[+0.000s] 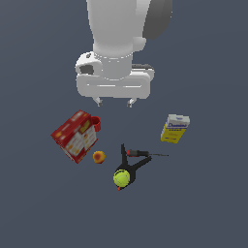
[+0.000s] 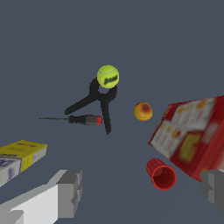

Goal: Pick up a designated object from a clutter of objects.

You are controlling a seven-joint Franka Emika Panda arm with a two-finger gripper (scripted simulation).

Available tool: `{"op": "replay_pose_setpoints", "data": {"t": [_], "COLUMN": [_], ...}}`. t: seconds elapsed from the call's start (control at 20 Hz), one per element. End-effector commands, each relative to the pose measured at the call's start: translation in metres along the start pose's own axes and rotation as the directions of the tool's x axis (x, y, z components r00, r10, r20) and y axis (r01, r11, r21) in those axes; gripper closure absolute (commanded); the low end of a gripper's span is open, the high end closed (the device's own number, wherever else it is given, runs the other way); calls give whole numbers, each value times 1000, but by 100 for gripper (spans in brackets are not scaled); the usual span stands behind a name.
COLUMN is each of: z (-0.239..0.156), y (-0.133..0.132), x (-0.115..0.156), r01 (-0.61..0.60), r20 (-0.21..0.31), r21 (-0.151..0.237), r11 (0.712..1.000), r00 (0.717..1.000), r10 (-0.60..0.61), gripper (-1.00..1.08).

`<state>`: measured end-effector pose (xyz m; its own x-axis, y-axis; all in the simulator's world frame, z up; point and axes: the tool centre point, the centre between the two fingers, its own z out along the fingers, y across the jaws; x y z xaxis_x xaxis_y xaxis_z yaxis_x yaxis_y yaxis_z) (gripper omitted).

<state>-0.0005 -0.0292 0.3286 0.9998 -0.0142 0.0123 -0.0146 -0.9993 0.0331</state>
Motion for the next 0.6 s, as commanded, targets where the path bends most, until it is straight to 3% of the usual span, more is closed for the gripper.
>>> {"op": "replay_pose_setpoints", "data": {"t": [0.0, 0.55], "z": [0, 0], "y": [0, -17], "x": [0, -6], "r01": [0, 14], "r20": [0, 17], "r21": [0, 31], "r11": [1000, 999], "r00": [1000, 1000], "r10": [0, -15], "gripper": [-92, -92]}}
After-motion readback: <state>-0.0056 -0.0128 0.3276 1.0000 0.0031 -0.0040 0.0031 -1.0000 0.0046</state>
